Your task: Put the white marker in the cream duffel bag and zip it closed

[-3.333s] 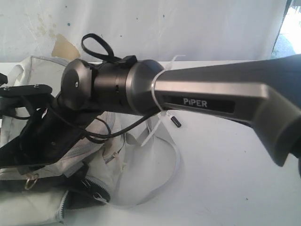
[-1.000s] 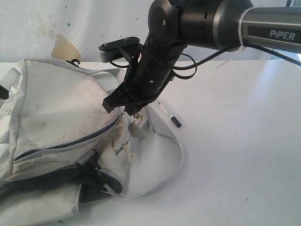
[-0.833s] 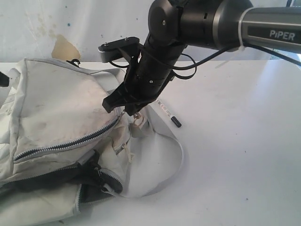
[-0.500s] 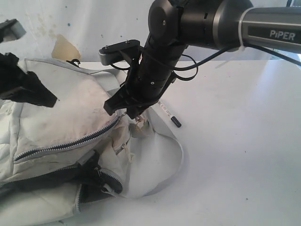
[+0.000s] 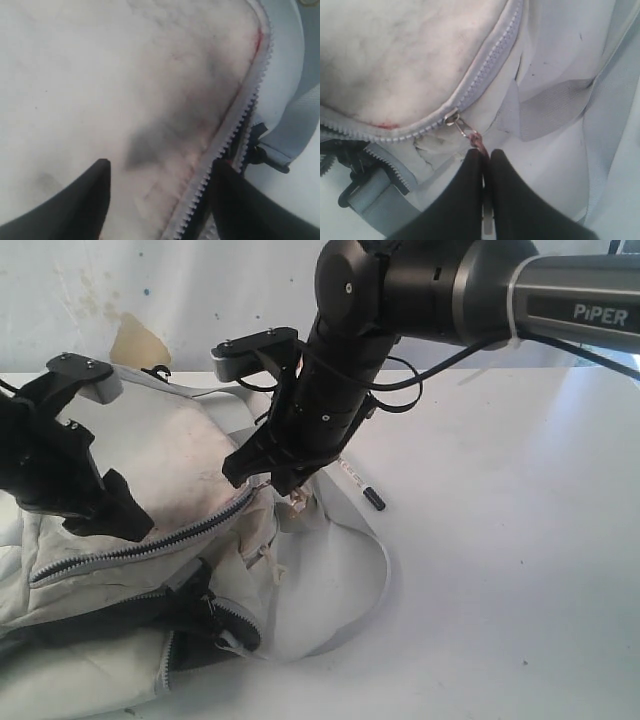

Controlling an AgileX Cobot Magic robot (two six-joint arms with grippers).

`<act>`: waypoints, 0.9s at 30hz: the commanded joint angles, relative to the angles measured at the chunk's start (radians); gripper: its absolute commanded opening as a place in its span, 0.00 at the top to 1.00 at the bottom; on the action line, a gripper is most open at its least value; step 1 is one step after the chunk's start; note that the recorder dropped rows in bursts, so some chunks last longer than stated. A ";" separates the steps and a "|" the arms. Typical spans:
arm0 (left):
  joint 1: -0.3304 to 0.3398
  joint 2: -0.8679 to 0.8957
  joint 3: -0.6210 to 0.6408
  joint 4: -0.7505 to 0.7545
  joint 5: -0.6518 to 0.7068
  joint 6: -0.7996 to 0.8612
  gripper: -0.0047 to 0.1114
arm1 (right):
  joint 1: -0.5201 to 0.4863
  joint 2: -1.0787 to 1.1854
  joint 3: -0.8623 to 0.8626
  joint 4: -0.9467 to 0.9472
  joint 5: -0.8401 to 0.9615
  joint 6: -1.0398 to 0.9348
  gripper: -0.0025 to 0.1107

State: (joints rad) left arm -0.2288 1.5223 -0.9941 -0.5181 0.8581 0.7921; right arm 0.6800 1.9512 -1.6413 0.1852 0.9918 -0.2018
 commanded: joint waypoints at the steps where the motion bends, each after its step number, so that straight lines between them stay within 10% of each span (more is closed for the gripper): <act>1: -0.007 -0.011 0.007 -0.060 0.027 0.064 0.37 | -0.008 -0.013 0.005 -0.002 -0.001 -0.008 0.98; 22: -0.143 -0.009 0.115 -0.064 -0.243 0.281 0.38 | -0.008 -0.013 0.005 -0.002 -0.011 -0.008 0.98; 27: -0.143 -0.009 0.142 -0.078 -0.267 0.283 0.51 | -0.008 -0.013 0.005 -0.002 -0.013 -0.008 0.98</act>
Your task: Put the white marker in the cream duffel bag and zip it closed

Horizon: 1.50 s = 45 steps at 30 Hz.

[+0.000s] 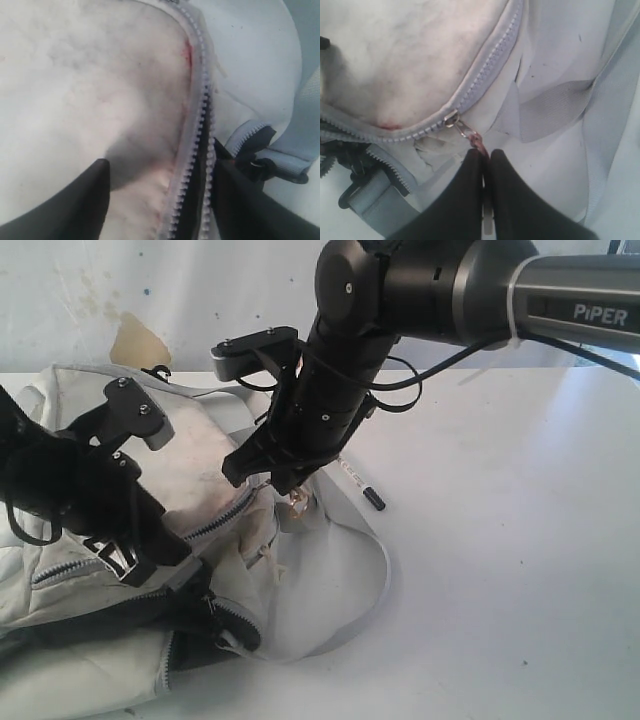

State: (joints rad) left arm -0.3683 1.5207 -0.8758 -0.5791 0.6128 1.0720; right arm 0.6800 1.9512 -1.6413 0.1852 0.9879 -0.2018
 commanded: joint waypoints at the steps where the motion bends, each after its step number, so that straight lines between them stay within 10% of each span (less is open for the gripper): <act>1: -0.004 -0.008 0.032 -0.017 -0.024 0.005 0.55 | -0.008 -0.013 0.005 -0.002 -0.009 -0.008 0.98; 8: -0.004 -0.008 0.075 0.022 -0.012 0.003 0.96 | -0.008 -0.013 0.005 0.000 -0.025 -0.008 0.98; 30: -0.004 -0.160 0.066 0.612 0.221 -0.417 0.96 | -0.015 0.040 0.005 -0.192 -0.337 -0.008 0.98; 45: -0.004 -0.162 0.087 0.606 0.204 -0.474 0.96 | -0.084 0.143 0.005 -0.370 -0.565 0.006 0.98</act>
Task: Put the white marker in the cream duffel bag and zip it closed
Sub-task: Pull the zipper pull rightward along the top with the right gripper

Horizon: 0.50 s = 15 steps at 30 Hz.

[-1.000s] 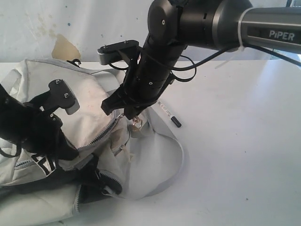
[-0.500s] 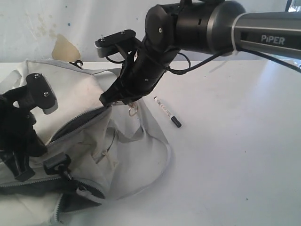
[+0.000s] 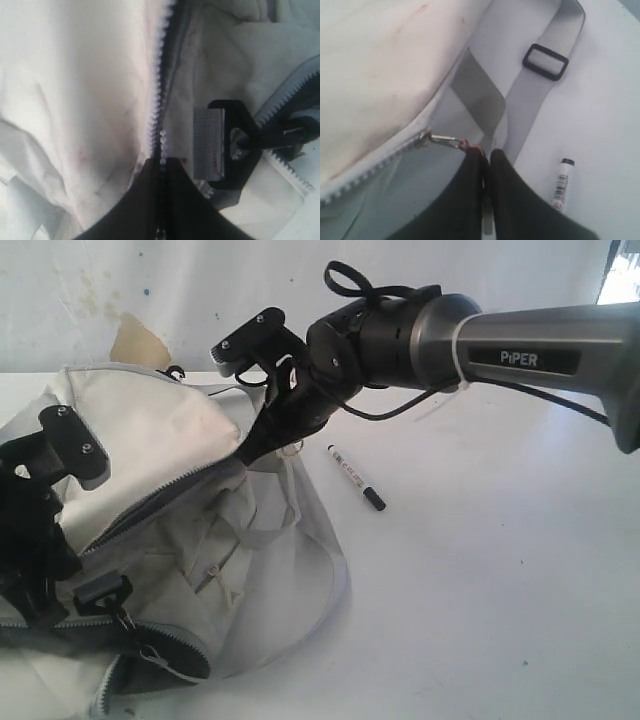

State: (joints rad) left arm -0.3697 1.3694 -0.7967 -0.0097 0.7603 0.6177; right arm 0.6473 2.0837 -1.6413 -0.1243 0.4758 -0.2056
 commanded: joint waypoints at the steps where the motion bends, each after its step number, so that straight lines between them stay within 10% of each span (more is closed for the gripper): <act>1: -0.002 -0.017 0.008 0.033 0.057 -0.019 0.96 | -0.056 0.010 0.005 -0.061 -0.056 0.013 0.98; 15: -0.002 -0.172 0.010 0.025 0.139 0.006 0.96 | -0.081 0.015 0.005 -0.010 -0.181 0.049 0.98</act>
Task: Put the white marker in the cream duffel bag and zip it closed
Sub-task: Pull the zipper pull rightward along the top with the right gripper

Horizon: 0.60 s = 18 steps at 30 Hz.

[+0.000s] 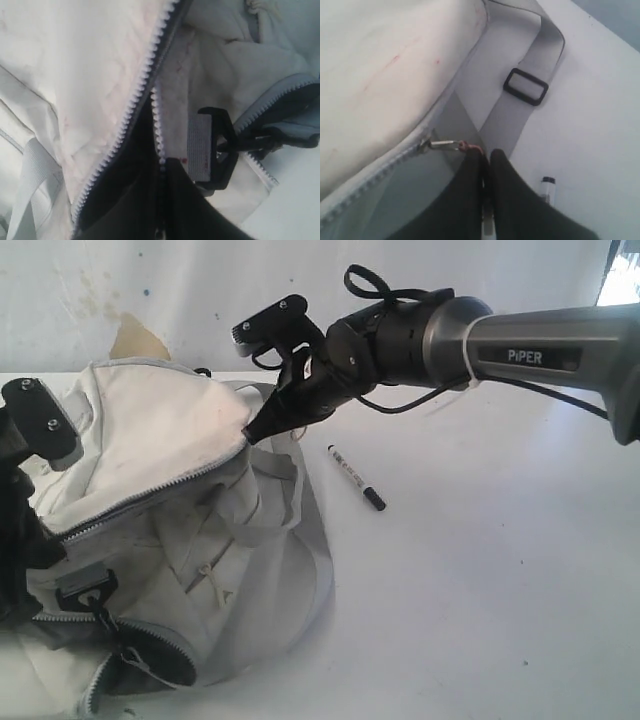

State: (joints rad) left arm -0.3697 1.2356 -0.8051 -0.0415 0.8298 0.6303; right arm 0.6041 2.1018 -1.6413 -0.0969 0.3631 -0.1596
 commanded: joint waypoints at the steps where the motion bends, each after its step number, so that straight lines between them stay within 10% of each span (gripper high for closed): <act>1: -0.002 -0.043 0.021 0.059 0.070 -0.007 0.96 | -0.041 -0.004 0.005 -0.040 -0.076 0.003 0.98; 11: -0.002 -0.059 0.025 0.099 -0.010 -0.103 0.96 | -0.057 0.045 0.005 -0.034 -0.121 0.003 0.95; 18: -0.002 -0.059 0.025 0.023 -0.061 -0.103 0.95 | -0.054 0.041 -0.002 0.072 -0.018 0.008 0.49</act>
State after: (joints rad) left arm -0.3697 1.1867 -0.7848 0.0000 0.7856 0.5347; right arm 0.5589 2.1542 -1.6413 -0.0610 0.3020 -0.1576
